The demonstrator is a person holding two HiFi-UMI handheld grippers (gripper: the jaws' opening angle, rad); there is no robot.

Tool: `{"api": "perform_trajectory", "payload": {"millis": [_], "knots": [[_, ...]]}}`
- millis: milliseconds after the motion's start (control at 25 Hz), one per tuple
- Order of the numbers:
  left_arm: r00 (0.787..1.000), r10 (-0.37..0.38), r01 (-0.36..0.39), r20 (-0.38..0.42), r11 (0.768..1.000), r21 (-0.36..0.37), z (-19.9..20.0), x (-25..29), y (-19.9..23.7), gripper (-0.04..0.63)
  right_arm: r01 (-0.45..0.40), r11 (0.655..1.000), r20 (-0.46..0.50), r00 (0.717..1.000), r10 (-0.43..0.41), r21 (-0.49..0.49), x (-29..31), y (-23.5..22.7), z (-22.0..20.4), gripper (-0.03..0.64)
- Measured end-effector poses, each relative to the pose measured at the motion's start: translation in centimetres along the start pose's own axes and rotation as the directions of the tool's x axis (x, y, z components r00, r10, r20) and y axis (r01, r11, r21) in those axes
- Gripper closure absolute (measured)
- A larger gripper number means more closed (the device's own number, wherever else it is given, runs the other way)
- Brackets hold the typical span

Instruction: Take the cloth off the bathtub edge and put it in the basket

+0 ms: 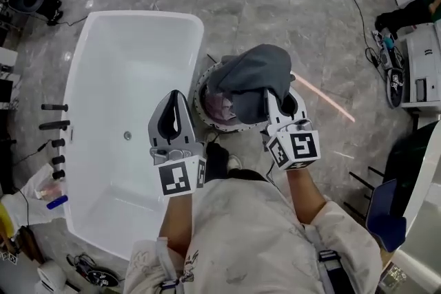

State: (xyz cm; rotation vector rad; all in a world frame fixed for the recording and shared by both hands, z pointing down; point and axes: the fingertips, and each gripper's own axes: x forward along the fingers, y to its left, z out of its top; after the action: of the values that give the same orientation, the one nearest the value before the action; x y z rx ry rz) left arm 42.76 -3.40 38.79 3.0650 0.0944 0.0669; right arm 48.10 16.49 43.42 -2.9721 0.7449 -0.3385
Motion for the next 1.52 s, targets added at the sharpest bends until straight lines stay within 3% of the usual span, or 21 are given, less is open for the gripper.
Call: {"api": "perform_trajectory", "payload": {"millis": [280, 640, 1000, 1160, 1320, 1520], "knots": [[0.997, -0.01, 0.006, -0.071, 0.999, -0.051, -3.4, 1.1, 2.2, 0.591, 0.027, 0.999, -0.204, 0.979, -0.018, 0.038, 3.3, -0.1, -9.4, 0.598], [0.986, -0.056, 0.037, -0.159, 0.992, -0.122, -7.6, 1.9, 2.9, 0.591, 0.102, 0.99, -0.449, 0.892, -0.049, 0.094, 5.1, -0.2, -20.4, 0.597], [0.967, -0.09, 0.048, -0.236, 0.983, -0.178, -11.1, 2.4, 3.0, 0.591, 0.15, 0.984, -0.605, 0.794, -0.063, 0.095, 6.8, -1.0, -28.5, 0.597], [0.959, -0.096, 0.048, -0.267, 0.982, -0.182, -12.3, 2.7, 3.0, 0.591, 0.168, 0.981, -0.674, 0.737, -0.055, 0.102, 8.3, -1.7, -32.1, 0.597], [0.954, -0.1, 0.049, -0.283, 0.982, -0.184, -13.0, 2.9, 3.0, 0.591, 0.197, 0.973, -0.761, 0.648, -0.037, 0.12, 9.2, -2.1, -35.9, 0.597], [0.949, -0.102, 0.047, -0.298, 0.981, -0.186, -13.7, 3.2, 3.5, 0.591, 0.231, 0.965, -0.821, 0.57, -0.032, 0.123, 9.9, -1.9, -37.4, 0.598]]}}
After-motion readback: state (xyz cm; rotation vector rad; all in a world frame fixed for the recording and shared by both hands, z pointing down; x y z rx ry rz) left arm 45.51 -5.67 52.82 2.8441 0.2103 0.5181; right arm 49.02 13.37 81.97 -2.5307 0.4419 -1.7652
